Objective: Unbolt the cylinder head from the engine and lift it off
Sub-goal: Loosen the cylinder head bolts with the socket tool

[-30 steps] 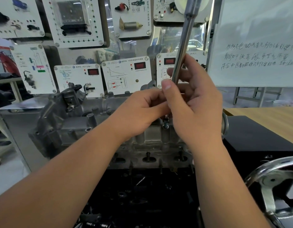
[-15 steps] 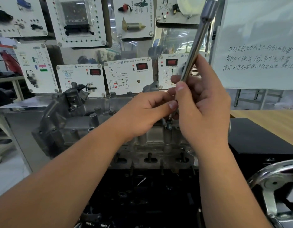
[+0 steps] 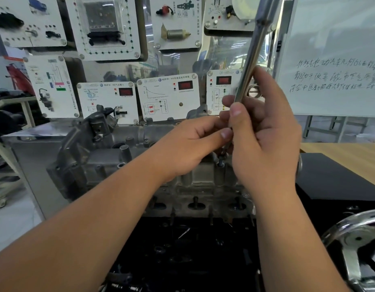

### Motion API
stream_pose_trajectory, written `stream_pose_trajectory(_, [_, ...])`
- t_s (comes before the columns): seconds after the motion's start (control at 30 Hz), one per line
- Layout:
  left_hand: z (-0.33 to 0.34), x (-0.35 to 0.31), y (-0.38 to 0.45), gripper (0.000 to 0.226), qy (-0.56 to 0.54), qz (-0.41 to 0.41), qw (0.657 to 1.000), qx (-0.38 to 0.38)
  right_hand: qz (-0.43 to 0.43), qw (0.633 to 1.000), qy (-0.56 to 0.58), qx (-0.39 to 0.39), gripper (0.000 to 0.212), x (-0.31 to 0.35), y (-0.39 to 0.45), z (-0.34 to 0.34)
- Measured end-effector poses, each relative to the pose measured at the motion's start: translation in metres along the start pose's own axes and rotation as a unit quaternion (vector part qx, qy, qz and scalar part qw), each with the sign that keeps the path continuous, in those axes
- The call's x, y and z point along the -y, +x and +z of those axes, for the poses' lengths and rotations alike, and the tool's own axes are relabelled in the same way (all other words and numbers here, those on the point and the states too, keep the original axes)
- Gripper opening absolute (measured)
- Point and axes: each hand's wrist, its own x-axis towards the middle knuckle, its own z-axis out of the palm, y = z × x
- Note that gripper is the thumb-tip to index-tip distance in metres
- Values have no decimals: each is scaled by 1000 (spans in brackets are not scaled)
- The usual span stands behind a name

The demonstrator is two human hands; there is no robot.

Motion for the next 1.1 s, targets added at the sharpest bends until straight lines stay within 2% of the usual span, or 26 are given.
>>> stream_pose_trajectory(0.07, [1, 0, 1, 25, -3, 7, 1000, -6, -6, 1000, 9, 18, 53, 1, 2, -3])
stream_pose_trajectory(0.13, [1, 0, 1, 17, -5, 19, 1000, -8, -5, 1000, -1, 31, 56, 2, 2, -2])
stream_pose_trajectory(0.2, [1, 0, 1, 16, -9, 27, 999, -16, -2, 1000, -12, 20, 54, 4, 1, 2])
stream_pose_trajectory(0.3, [3, 0, 0, 40, 10, 13, 1000, -26, 0, 1000, -17, -23, 41, 4, -3, 6])
stream_pose_trajectory(0.57, [-1, -1, -2, 32, -6, -14, 1000, -9, 18, 999, -36, -6, 40, 6, -5, 6])
stream_pose_trajectory(0.7, [0, 3, 0, 17, -18, -8, 1000, -8, 2, 999, -44, 2, 46, 5, -5, 5])
stream_pose_trajectory(0.83, [2, 5, 3, 26, -9, 10, 999, -38, 15, 999, -29, 10, 50, 5, -2, 6])
stream_pose_trajectory(0.97, [2, 4, 2, 37, 4, -1, 999, -49, 1, 999, -48, -16, 40, 3, -2, 4])
stream_pose_trajectory(1.1, [1, 2, 0, 31, -25, -23, 999, -36, 4, 998, -70, 3, 42, 4, -3, 6])
